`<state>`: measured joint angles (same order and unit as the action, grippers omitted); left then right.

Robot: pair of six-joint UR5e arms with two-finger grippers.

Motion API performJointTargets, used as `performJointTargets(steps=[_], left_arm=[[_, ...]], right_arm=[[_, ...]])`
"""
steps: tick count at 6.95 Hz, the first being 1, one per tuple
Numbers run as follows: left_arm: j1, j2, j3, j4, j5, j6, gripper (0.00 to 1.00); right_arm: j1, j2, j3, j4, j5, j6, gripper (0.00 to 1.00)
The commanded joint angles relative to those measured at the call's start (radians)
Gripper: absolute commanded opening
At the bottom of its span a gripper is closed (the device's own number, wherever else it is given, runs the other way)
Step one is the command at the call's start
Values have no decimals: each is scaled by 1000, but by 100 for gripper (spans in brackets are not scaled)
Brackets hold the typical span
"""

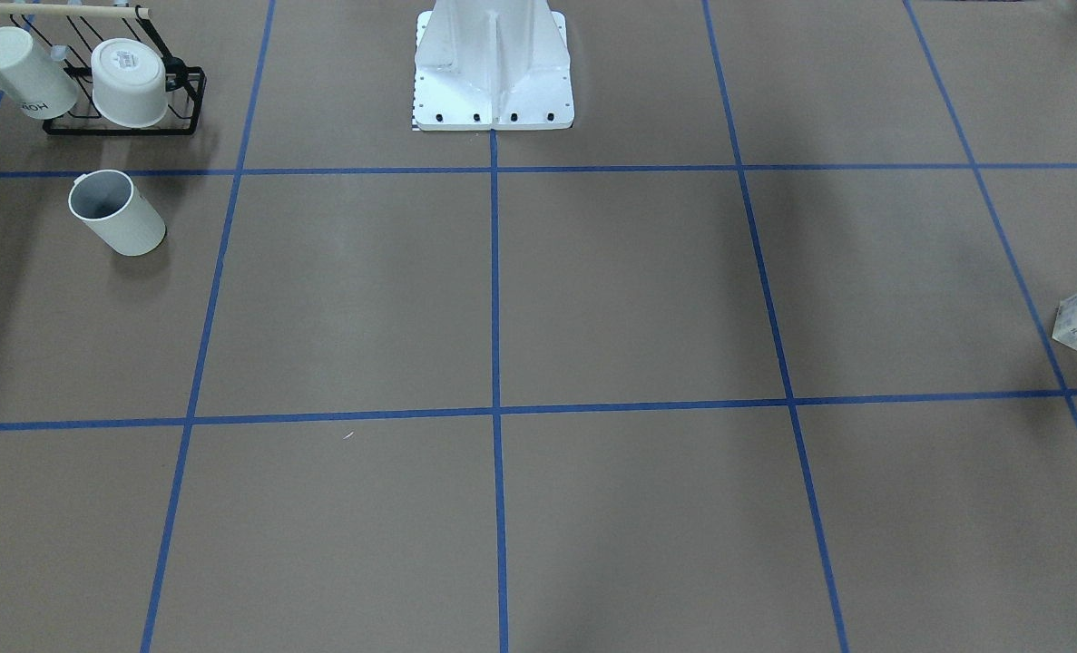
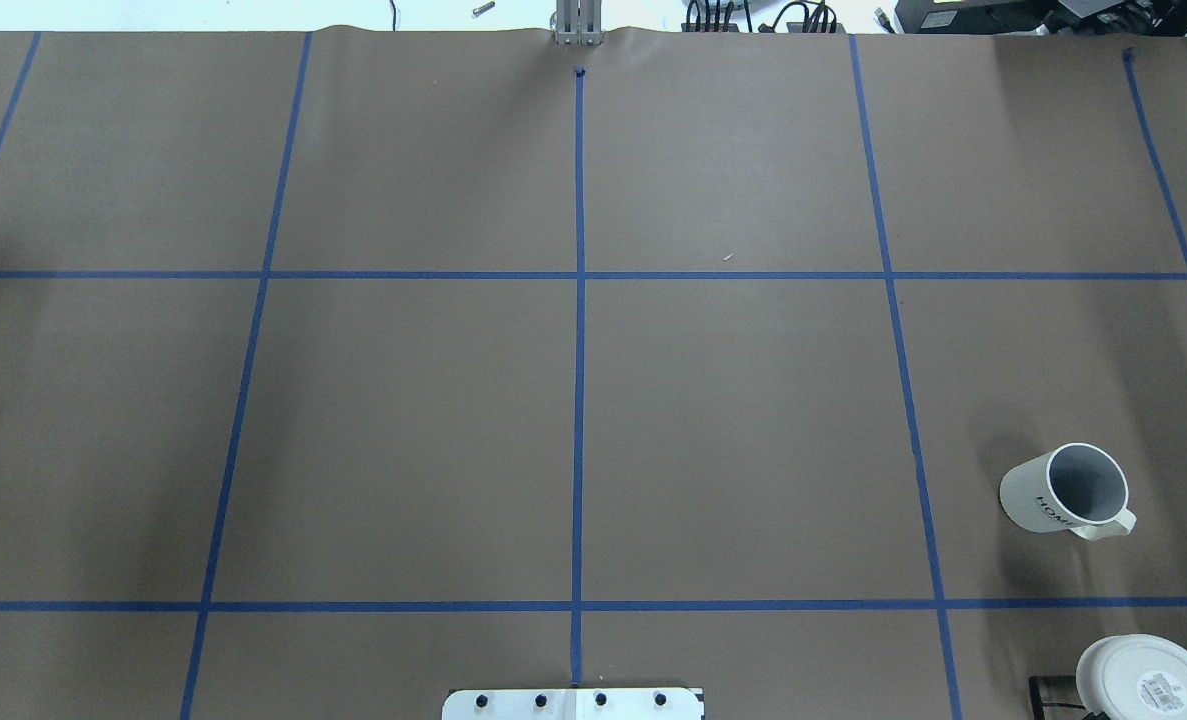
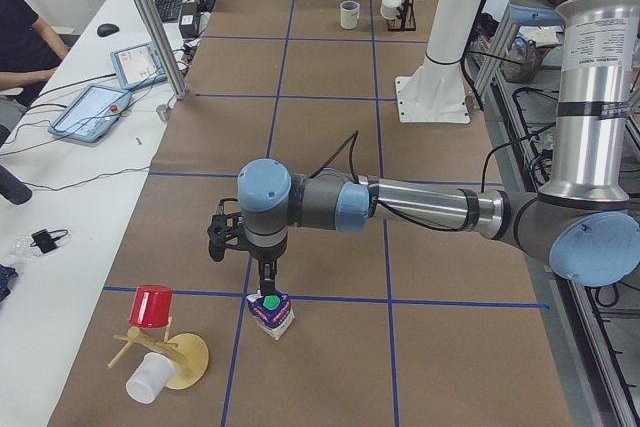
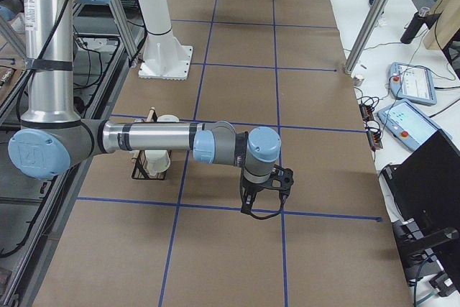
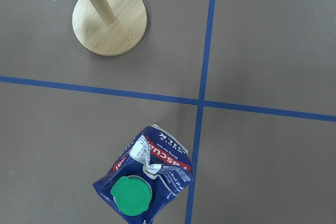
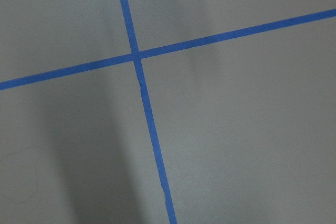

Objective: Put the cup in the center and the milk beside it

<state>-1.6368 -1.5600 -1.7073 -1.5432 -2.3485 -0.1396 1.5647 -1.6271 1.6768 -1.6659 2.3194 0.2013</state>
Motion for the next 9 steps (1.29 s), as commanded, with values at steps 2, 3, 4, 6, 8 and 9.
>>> performJointTargets(steps=[2, 3, 4, 6, 8, 9], left_arm=[[0, -2, 0, -2, 0, 0, 98], [0, -2, 0, -2, -2, 0, 98], [0, 0, 0, -2, -2, 0, 98], [0, 3, -3, -3, -2, 0, 98], [-2, 15, -5, -6, -3, -5, 98], [-3, 17, -5, -6, -3, -5, 98]], right_arm=[[0, -3, 6, 0, 0, 1, 100], [0, -4, 9, 0, 1, 1, 100], [0, -5, 9, 2, 1, 1, 100], [0, -1, 1, 5, -5, 1, 100], [0, -4, 3, 12, -8, 0, 100], [0, 1, 3, 12, -11, 1, 100]])
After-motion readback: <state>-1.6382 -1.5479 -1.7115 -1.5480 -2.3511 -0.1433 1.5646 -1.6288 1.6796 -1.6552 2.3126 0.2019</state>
